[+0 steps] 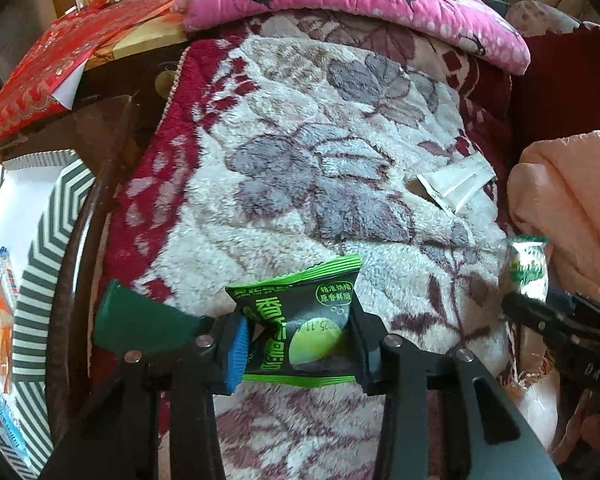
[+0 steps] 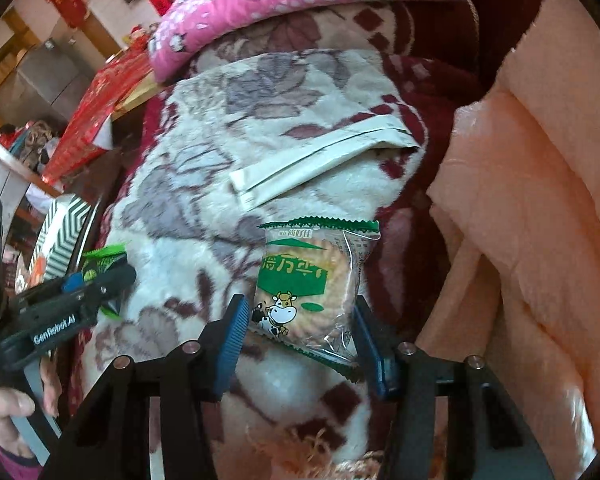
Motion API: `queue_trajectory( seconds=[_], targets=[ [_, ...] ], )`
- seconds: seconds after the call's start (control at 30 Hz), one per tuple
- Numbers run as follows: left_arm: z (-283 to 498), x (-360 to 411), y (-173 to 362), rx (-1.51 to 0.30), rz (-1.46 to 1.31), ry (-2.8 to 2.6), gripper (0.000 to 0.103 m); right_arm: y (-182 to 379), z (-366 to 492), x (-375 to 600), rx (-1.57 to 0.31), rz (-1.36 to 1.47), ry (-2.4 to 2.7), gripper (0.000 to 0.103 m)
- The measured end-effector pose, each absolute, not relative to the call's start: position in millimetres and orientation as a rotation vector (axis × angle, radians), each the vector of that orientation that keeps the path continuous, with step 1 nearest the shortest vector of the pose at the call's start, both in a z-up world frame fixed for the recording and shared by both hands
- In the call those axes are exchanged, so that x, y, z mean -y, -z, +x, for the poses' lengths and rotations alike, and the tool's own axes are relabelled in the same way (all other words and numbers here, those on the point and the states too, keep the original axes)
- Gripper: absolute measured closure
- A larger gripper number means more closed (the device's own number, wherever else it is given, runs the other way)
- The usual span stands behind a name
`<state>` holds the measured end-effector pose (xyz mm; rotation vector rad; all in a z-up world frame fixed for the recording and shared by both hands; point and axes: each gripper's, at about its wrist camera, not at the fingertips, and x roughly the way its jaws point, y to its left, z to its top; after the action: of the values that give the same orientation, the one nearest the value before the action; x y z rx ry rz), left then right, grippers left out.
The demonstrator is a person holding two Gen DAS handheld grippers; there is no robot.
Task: Organize snacks
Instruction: 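Grasp the green-black packet with the left gripper while the right grasps a round cookie packet, then carry the green-black packet and cookie packet over the white tray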
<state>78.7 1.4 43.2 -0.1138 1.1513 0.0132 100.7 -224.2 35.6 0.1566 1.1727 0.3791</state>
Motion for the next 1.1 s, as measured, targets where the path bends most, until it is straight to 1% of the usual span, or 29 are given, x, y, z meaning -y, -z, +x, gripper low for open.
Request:
queue_trajectory(
  seconds=[0.1,0.2,0.27,0.33,0.5,0.53,0.57,0.6,0.77,1.1],
  targets=[
    [73.7,-4.0,-44.2,-1.154,-0.107,-0.02,0.062,-36.1,93.0,217.0,-1.186,0.146,-0.412,0.047],
    [70.2,-3.8,-42.6,-1.162,-0.108,-0.014,0.062,-29.5,87.3,212.1,-1.216,0.133,-0.426,0.045],
    [68.2,-3.1,-42.2,-1.164,-0.106,-0.009,0.062,-28.6,84.4,211.8,-1.202,0.103,-0.395,0.031],
    [68.1,-2.8,-42.2,-1.165,-0.108,-0.006,0.062,-28.1,85.0,212.6,-1.206,0.098,-0.378,0.024],
    [67.5,-2.8,-42.3,-1.168,-0.108,-0.004,0.062,-30.0,92.7,203.6,-1.186,0.071,-0.367,0.024],
    [67.3,-3.0,-42.6,-1.17,-0.111,-0.002,0.062,-28.5,94.4,201.2,-1.19,0.071,-0.374,0.026],
    [66.7,-3.7,-43.1,-1.17,-0.114,-0.002,0.062,-24.9,96.3,197.6,-1.203,0.063,-0.383,0.042],
    [65.8,-4.3,-43.6,-1.17,-0.115,-0.003,0.062,-23.0,95.7,196.1,-1.211,0.049,-0.38,0.051],
    [59.7,-9.9,-50.9,-1.155,-0.122,-0.005,0.062,-25.5,87.9,196.2,-1.203,0.046,-0.399,0.051],
    [36.6,-30.1,-80.1,-1.096,-0.11,-0.046,0.062,-61.9,75.7,166.4,-1.142,0.054,-0.479,0.05]
  ],
)
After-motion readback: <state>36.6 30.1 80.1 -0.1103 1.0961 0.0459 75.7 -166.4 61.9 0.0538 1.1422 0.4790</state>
